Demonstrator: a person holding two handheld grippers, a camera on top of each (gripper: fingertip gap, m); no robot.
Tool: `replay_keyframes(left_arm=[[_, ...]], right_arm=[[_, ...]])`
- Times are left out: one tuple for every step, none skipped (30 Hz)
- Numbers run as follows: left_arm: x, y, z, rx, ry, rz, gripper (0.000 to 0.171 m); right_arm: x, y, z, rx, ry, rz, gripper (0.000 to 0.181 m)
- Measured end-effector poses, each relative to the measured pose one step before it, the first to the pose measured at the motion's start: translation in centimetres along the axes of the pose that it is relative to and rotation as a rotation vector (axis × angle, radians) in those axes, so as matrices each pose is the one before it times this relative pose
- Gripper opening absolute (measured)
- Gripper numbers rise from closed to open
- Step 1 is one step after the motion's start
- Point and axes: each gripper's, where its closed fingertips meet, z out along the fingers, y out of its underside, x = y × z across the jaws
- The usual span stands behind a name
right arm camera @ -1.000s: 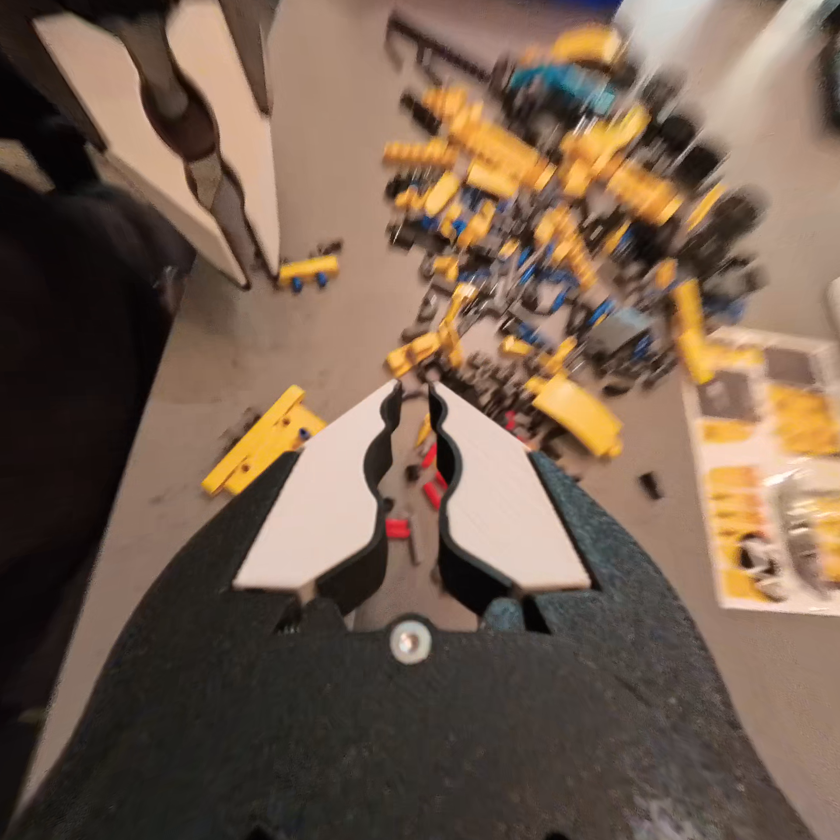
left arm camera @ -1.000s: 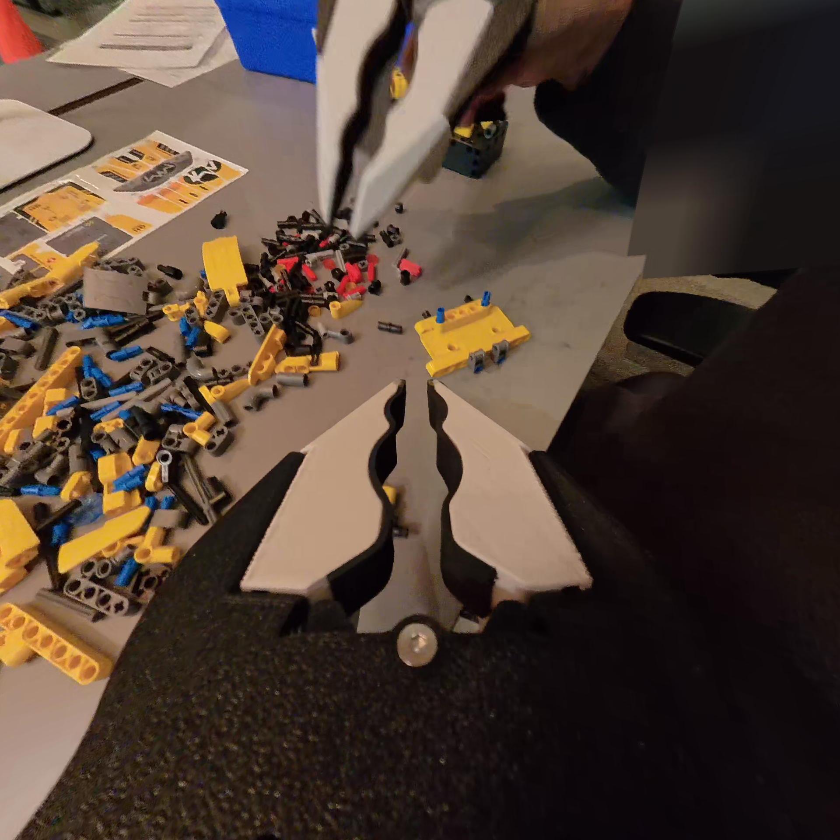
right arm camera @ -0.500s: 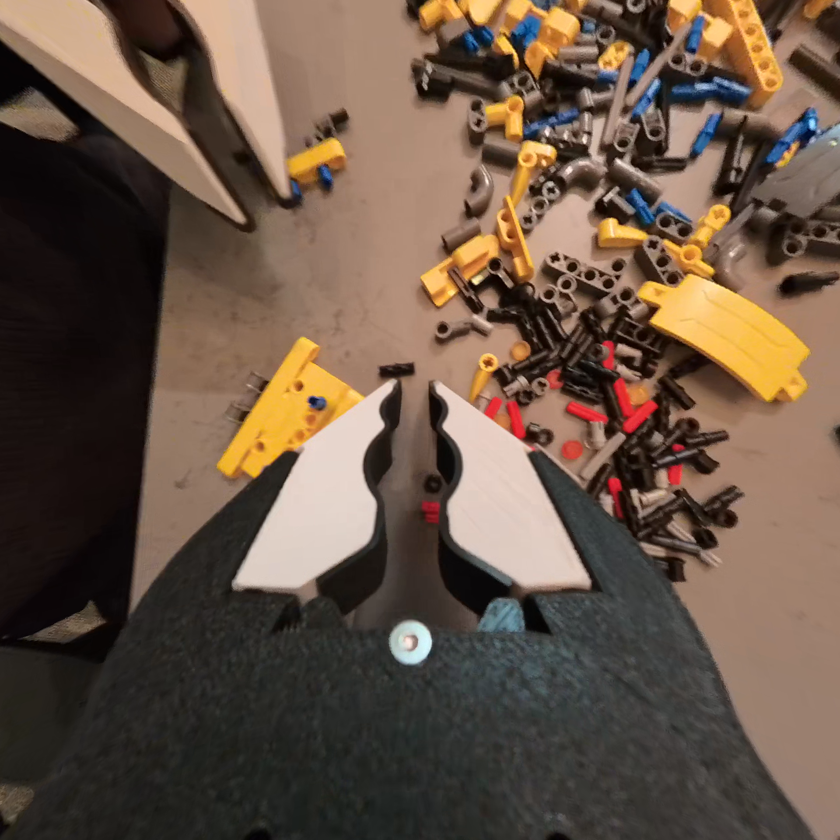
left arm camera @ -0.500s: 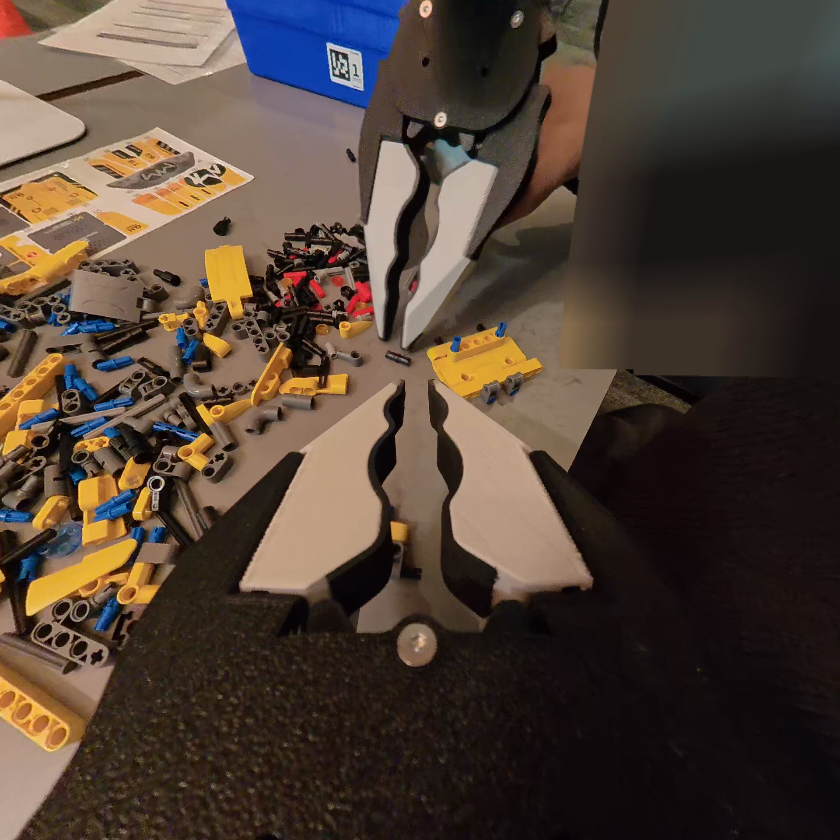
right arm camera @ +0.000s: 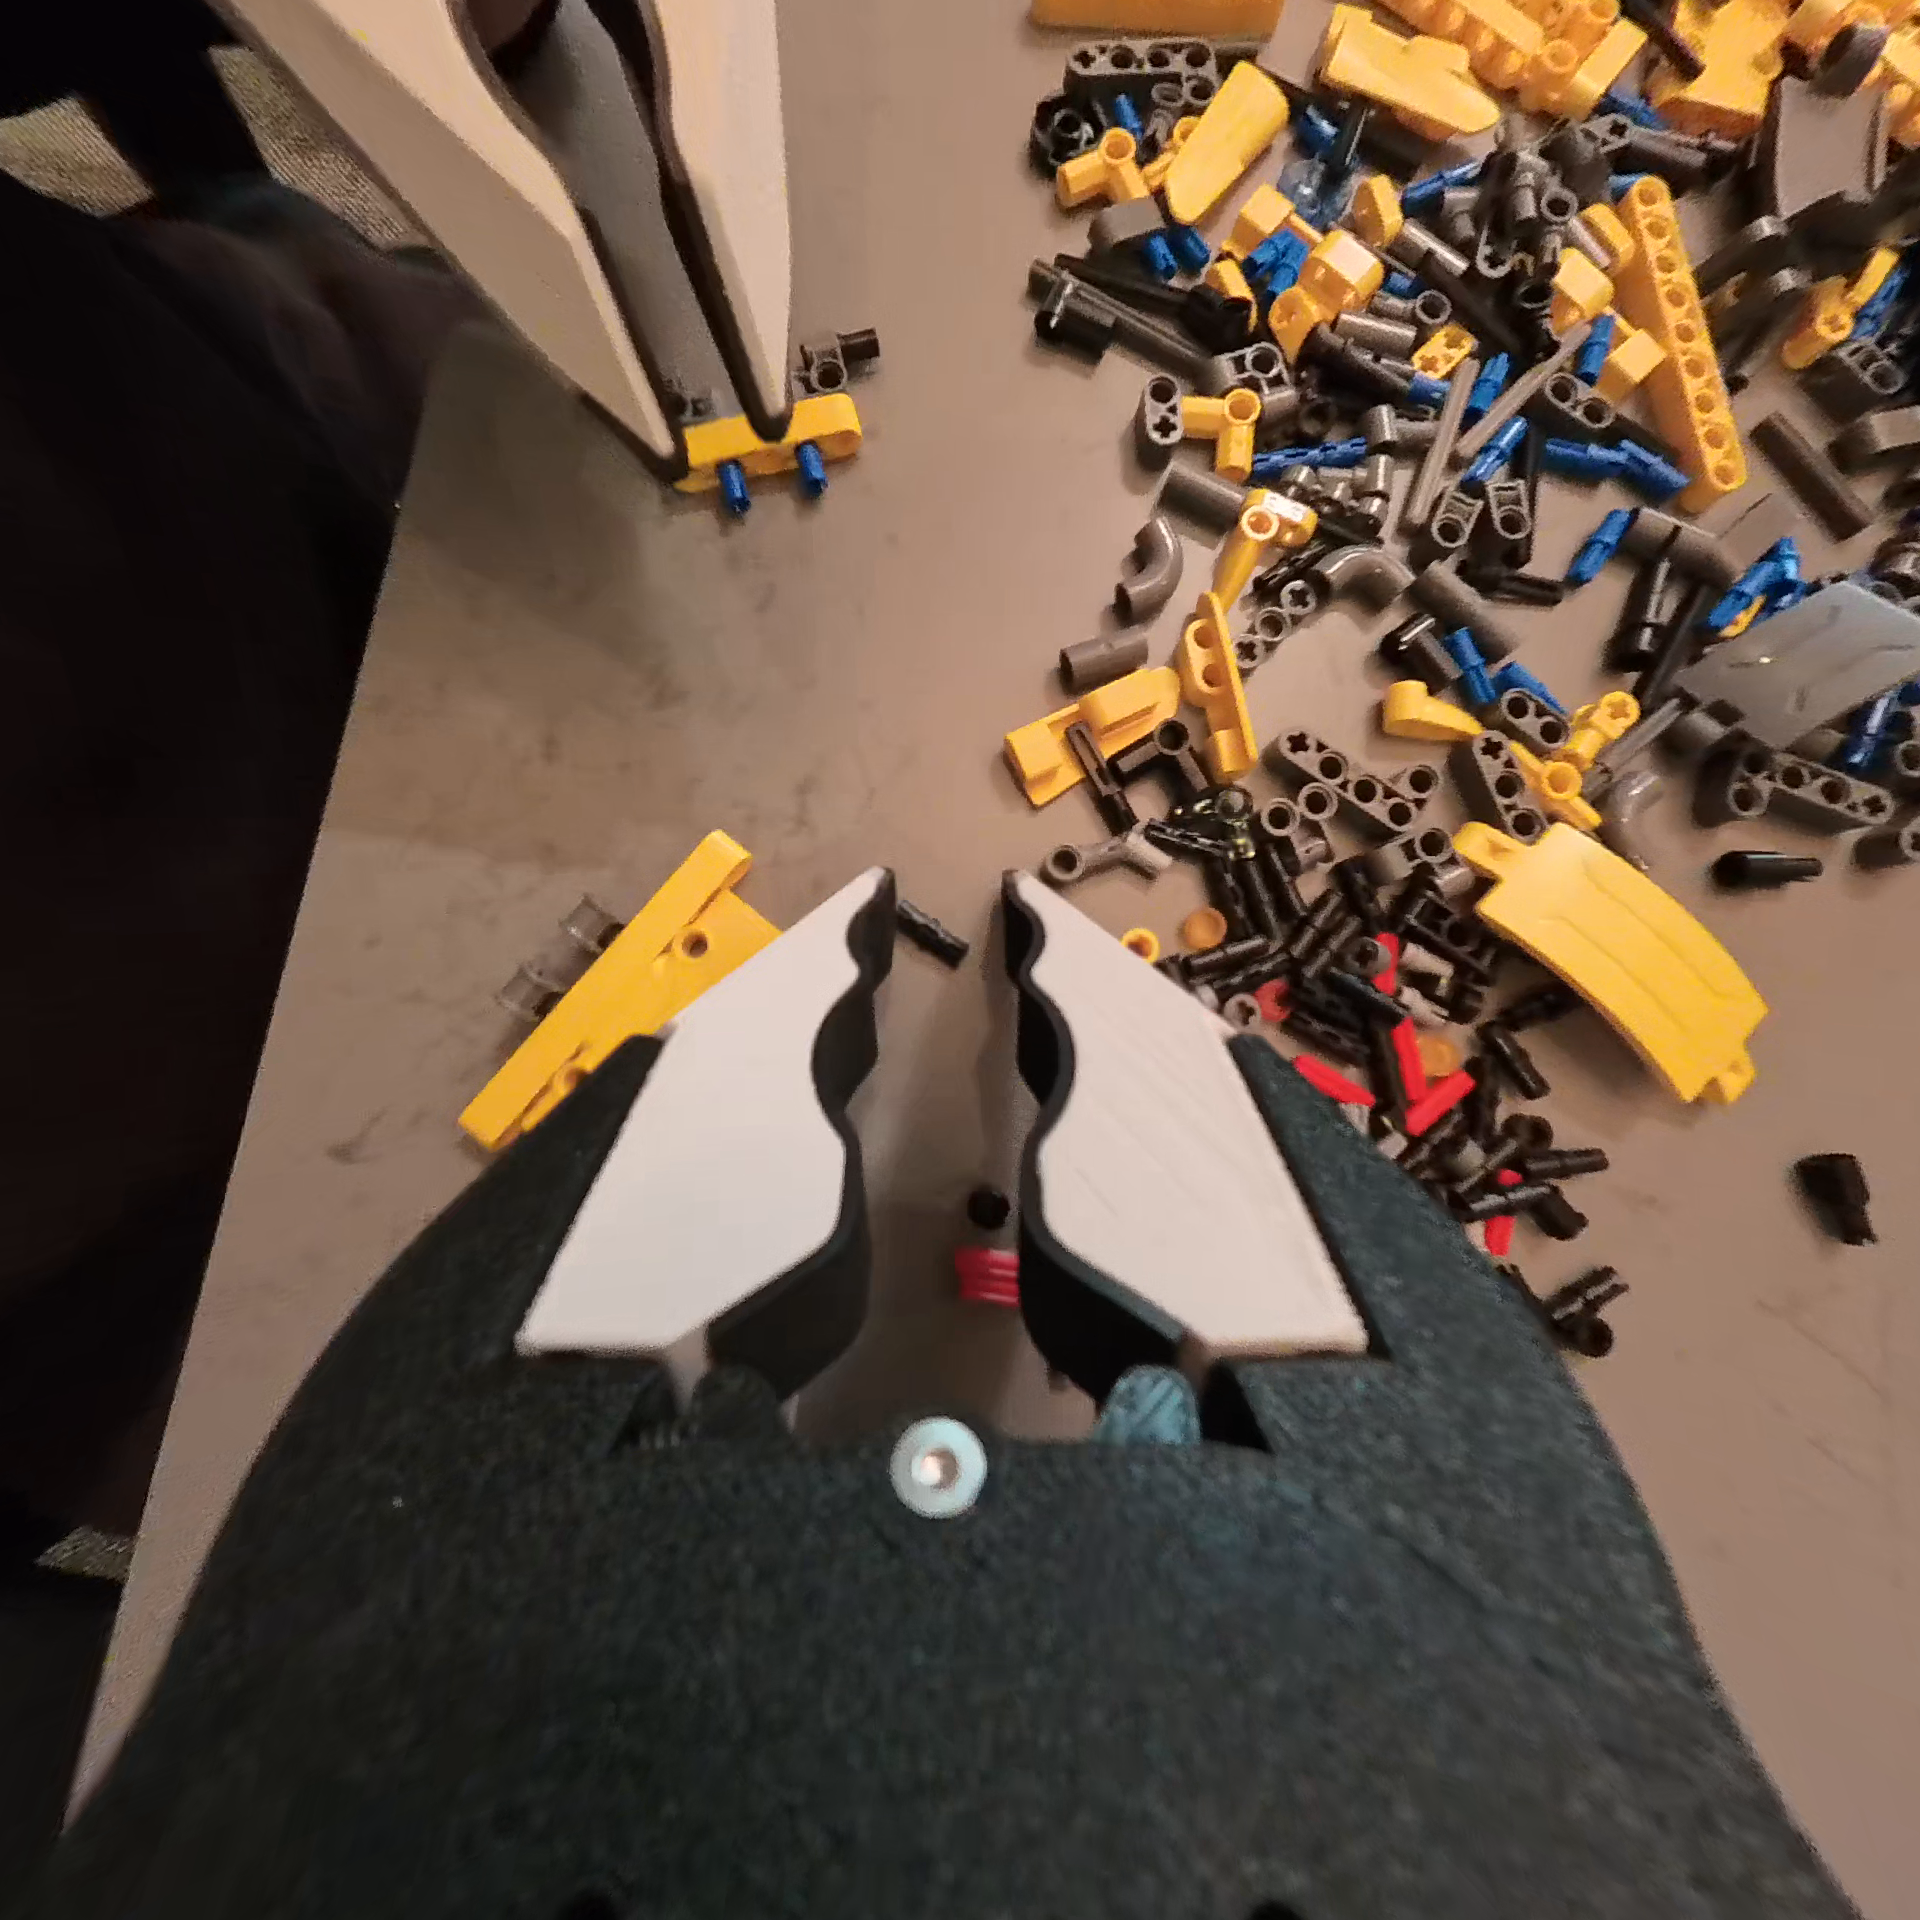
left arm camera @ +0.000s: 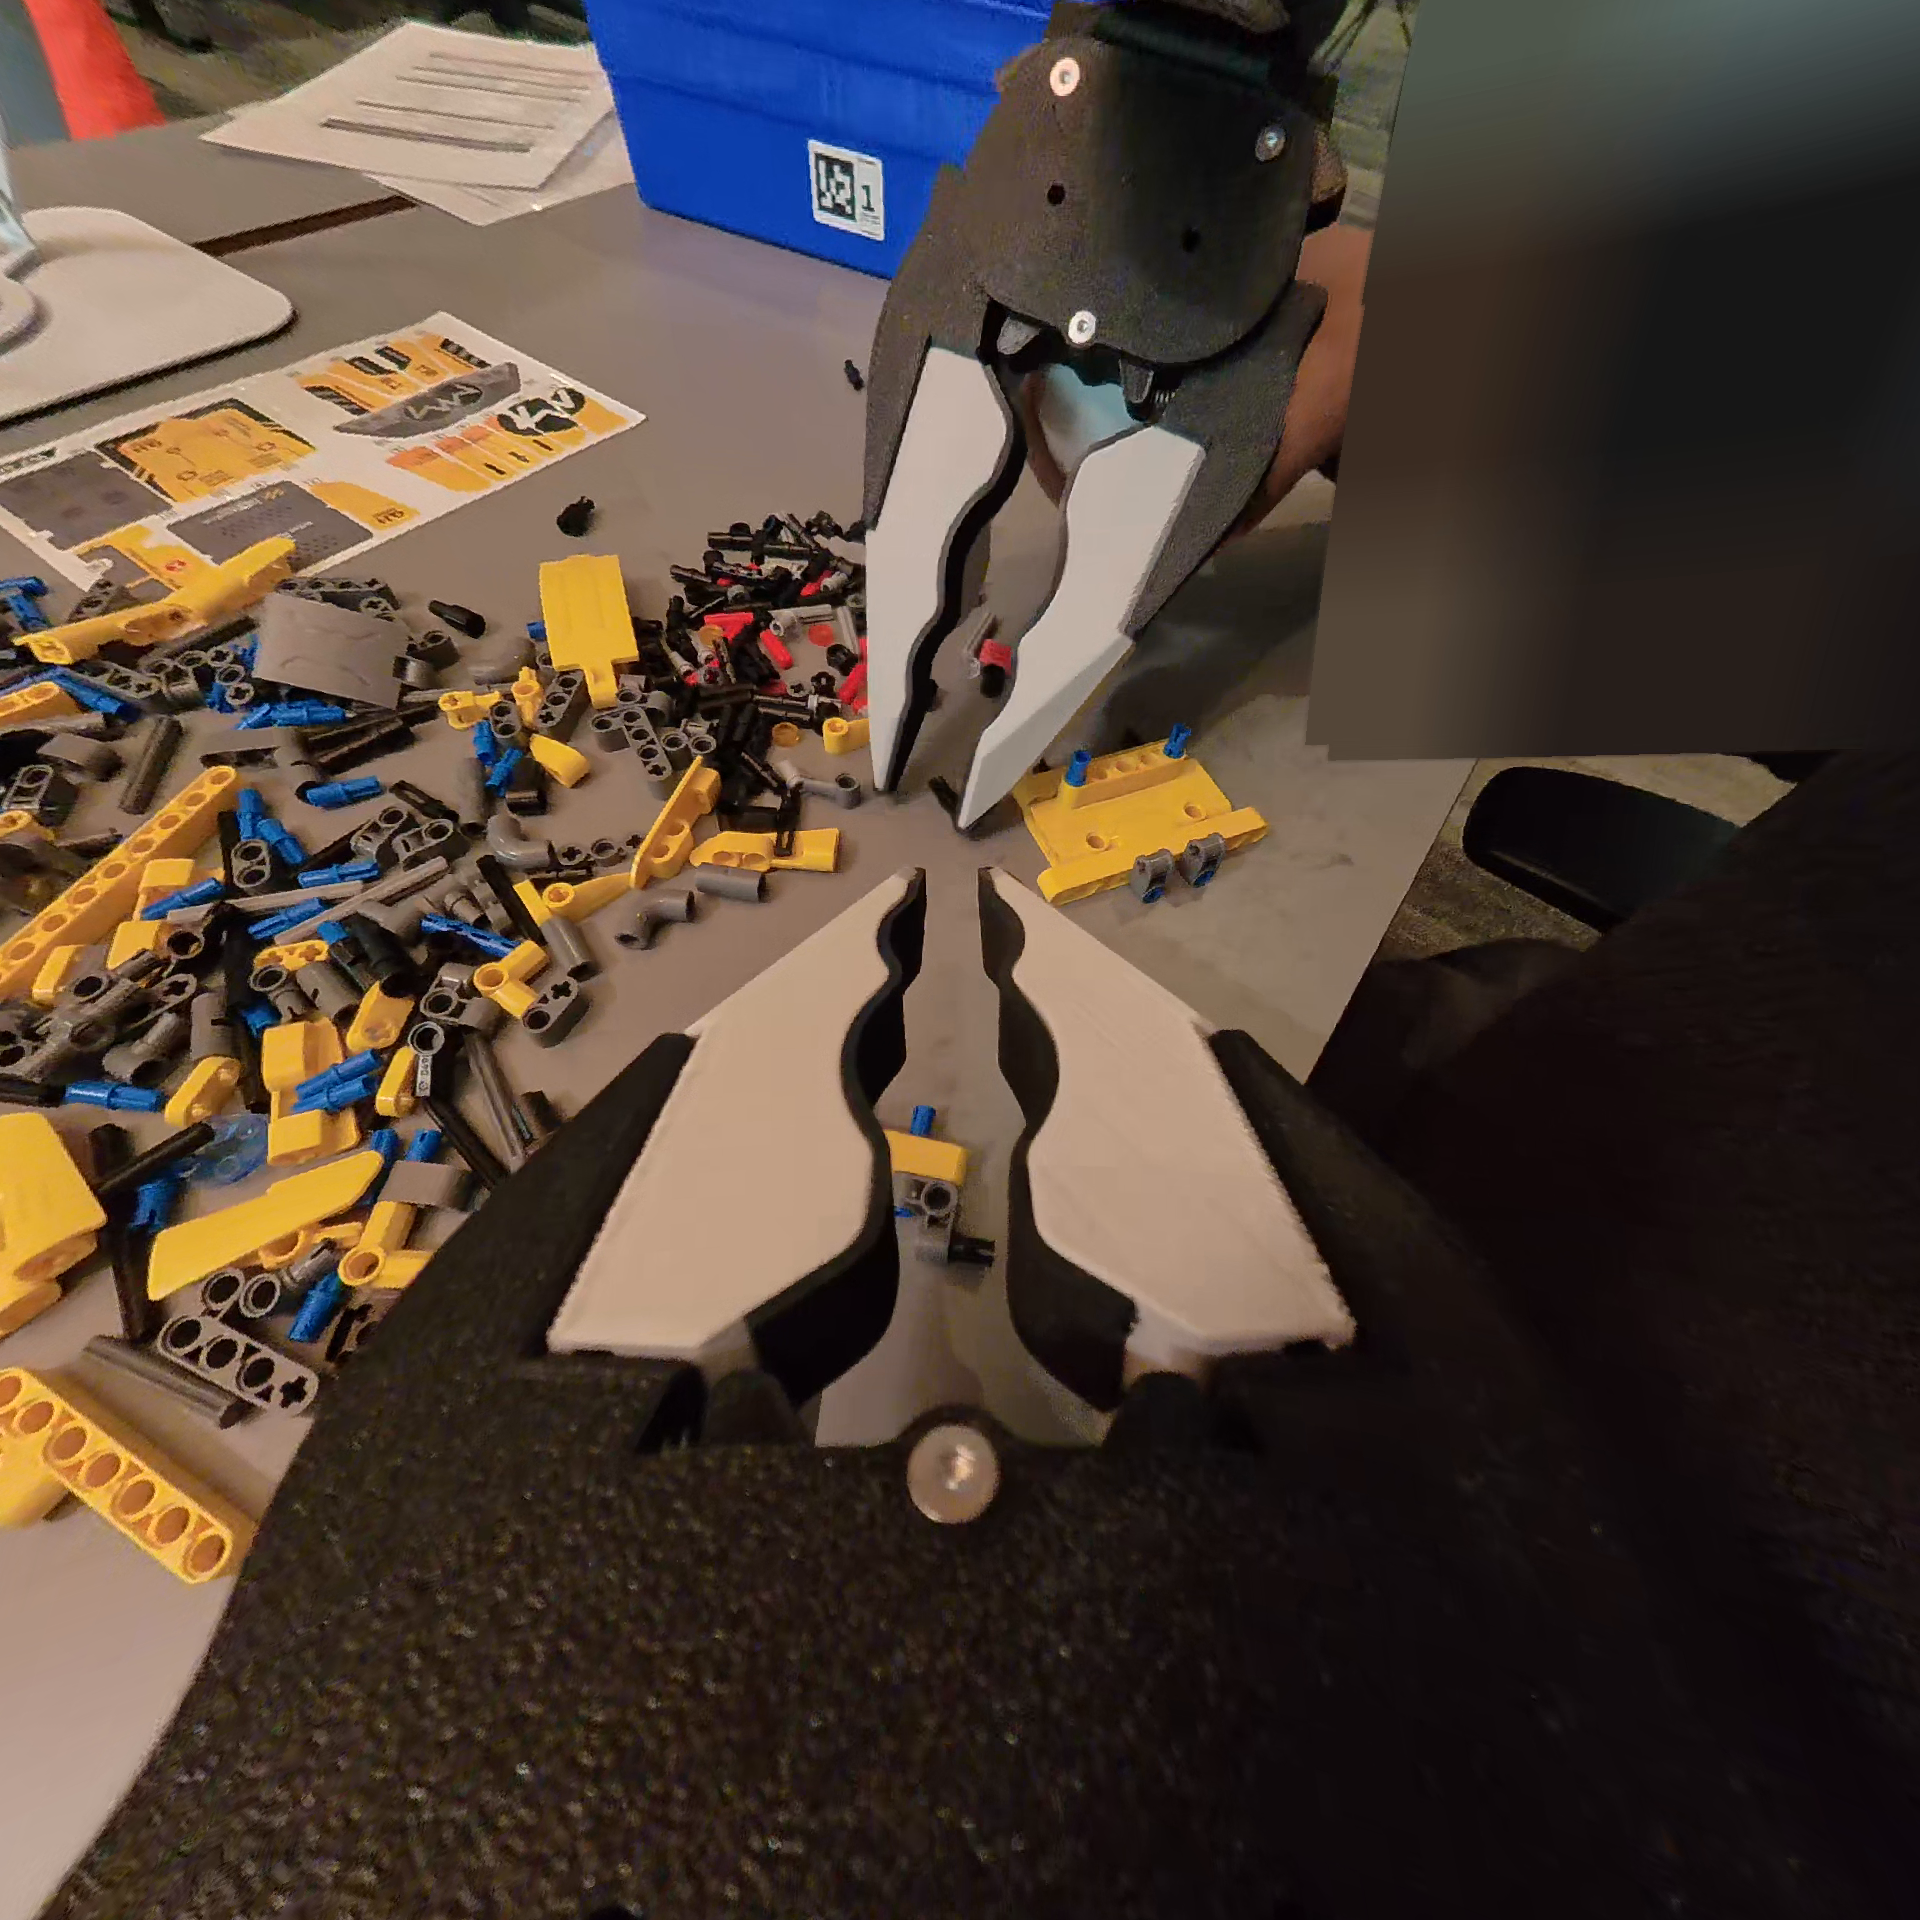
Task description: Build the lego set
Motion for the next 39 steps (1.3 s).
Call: replay_keyframes(left_arm=[[0.037,-0.083,-0.076,0.00750,-0.0009,0.0047,0.010],[0.052,-0.060,-0.040,0.00680,0.0003,0.0051,0.010],[0.043,-0.018,-0.019,0.00388,0.0007,0.0043,0.010],[0.036,0.012,0.006,0.00096,0.0011,0.0031,0.010],[0.034,0.026,0.029,-0.00122,0.0006,0.0025,0.010],[0.046,0.054,0.034,-0.00197,0.0013,0.0033,0.010],[0.083,0.052,0.028,-0.00232,0.0018,0.0051,0.010],[0.089,0.041,0.024,-0.00202,0.0009,0.0071,0.010],[0.022,0.031,0.028,-0.00143,-0.0040,0.0066,0.010],[-0.007,0.052,0.030,-0.00257,-0.0057,0.0057,0.010],[0.039,0.057,0.047,-0.00387,-0.0020,0.0056,0.010],[0.047,0.056,0.043,-0.00377,-0.0002,0.0052,0.010],[0.017,0.052,0.041,-0.00343,-0.0018,0.0036,0.010],[-0.007,0.046,0.037,-0.00279,-0.0016,0.0019,0.010],[-0.008,0.014,0.026,-0.00134,-0.0013,0.0003,0.010],[-0.022,0.014,0.000,-0.00027,-0.0012,-0.0008,0.010],[-0.029,-0.008,0.000,0.00068,-0.0012,-0.0009,0.010],[-0.016,-0.019,-0.016,0.00140,-0.0006,-0.0010,0.010],[-0.012,-0.004,-0.008,0.00069,-0.0002,-0.0011,0.010],[-0.028,-0.001,0.010,-0.00044,-0.0009,-0.0012,0.010],[-0.050,-0.004,0.001,-0.00080,-0.0022,-0.0022,0.010],[-0.015,0.003,0.000,-0.00032,0.0002,-0.0019,0.010],[-0.043,-0.053,-0.032,0.00211,-0.0006,-0.0026,0.010],[-0.067,-0.081,-0.074,0.00548,-0.0017,-0.0049,0.010],[-0.109,-0.119,-0.100,0.00766,-0.0021,-0.0088,0.010],[-0.094,-0.087,-0.120,0.00517,0.0016,-0.0123,0.011],[-0.016,-0.011,-0.140,0.00144,0.0087,-0.0123,0.011],[-0.032,0.094,-0.141,-0.00331,0.0077,-0.0098,0.012],[-0.095,0.238,-0.142,-0.01115,0.0008,-0.0045,0.013],[-0.200,0.420,-0.188,-0.02245,-0.0093,0.0037,0.014],[-0.282,0.462,-0.300,-0.02627,-0.0156,0.0100,0.015],[-0.304,0.406,-0.419,-0.02309,-0.0166,0.0121,0.017],[-0.253,0.291,-0.511,-0.01475,-0.0127,0.0120,0.021],[-0.160,0.246,-0.566,-0.00972,-0.0044,0.0086,0.026],[-0.132,0.209,-0.521,-0.00447,0.0003,0.0053,0.029],[-0.137,0.189,-0.435,0.00218,-0.0004,0.0033,0.034],[-0.161,0.173,-0.309,0.00672,-0.0017,0.0011,0.041],[-0.132,0.136,-0.158,0.01058,-0.0029,0.0004,0.049],[0.001,0.061,-0.024,0.01469,0.0037,0.0023,0.056]], right_arm=[[0.023,-0.068,-0.346,0.0145,-0.0040,-0.0032,0.021],[0.123,-0.101,-0.377,0.0174,-0.0002,0.0005,0.021],[0.118,-0.054,-0.312,0.0136,-0.0024,0.0024,0.021],[0.106,0.071,-0.179,0.0048,-0.0032,0.0036,0.021],[0.004,0.192,-0.033,-0.0029,-0.0081,0.0025,0.021],[-0.189,0.237,0.102,-0.0062,-0.0166,0.0003,0.021],[-0.266,0.234,0.180,-0.0078,-0.0191,-0.0022,0.021],[-0.204,0.212,0.192,-0.0087,-0.0127,-0.0050,0.021],[-0.093,0.138,0.183,-0.0073,-0.0047,-0.0075,0.021],[-0.020,-0.009,0.081,0.0013,0.0023,-0.0089,0.021],[0.017,-0.002,0.027,0.0002,0.0042,-0.0080,0.021],[0.010,0.009,0.003,0.0004,0.0027,-0.0055,0.021],[0.008,-0.008,0.014,0.0011,0.0017,-0.0030,0.021],[-0.002,-0.013,0.006,0.0010,0.0014,-0.0019,0.020],[-0.022,0.004,0.004,0.0008,0.0006,-0.0031,0.020],[-0.059,-0.013,0.009,0.0001,-0.0006,-0.0047,0.015],[0.013,-0.022,0.019,-0.0008,0.0052,-0.0078,0.008],[0.011,-0.046,0.049,-0.0003,0.0059,-0.0075,0.008],[-0.023,-0.082,0.065,0.0001,0.0033,-0.0039,0.008],[-0.007,-0.124,0.082,0.0016,0.0027,-0.0008,0.007],[-0.021,-0.193,0.112,0.0051,0.0019,0.0012,0.005],[-0.032,-0.302,0.117,0.0093,0.0029,-0.0004,0.004],[0.017,-0.434,0.099,0.0161,0.0088,-0.0058,0.004],[0.041,-0.605,0.042,0.0249,0.0143,-0.0116,0.004],[-0.046,-0.731,0.019,0.0299,0.0126,-0.0148,0.005],[-0.158,-0.719,0.027,0.0281,0.0067,-0.0145,0.005],[-0.194,-0.658,0.066,0.0225,0.0041,-0.0131,0.005],[-0.198,-0.573,0.100,0.0162,0.0045,-0.0135,0.005],[-0.184,-0.509,0.134,0.0111,0.0046,-0.0150,0.005],[-0.074,-0.473,0.189,0.0055,0.0068,-0.0163,0.005],[0.156,-0.421,0.231,-0.0041,0.0125,-0.0187,0.005],[0.372,-0.354,0.239,-0.0152,0.0172,-0.0198,0.005],[0.328,-0.409,0.249,-0.0179,0.0070,-0.0154,0.005],[0.086,-0.535,0.272,-0.0104,-0.0103,-0.0063,0.004],[-0.126,-0.561,0.283,-0.0035,-0.0200,0.0022,0.005],[-0.290,-0.370,0.342,-0.0063,-0.0235,0.0041,0.004],[-0.338,-0.091,0.389,-0.0130,-0.0177,0.0010,0.004],[-0.335,0.134,0.380,-0.0136,-0.0083,-0.0004,0.004],[-0.493,0.302,0.343,-0.0146,-0.0113,0.0008,0.004]])
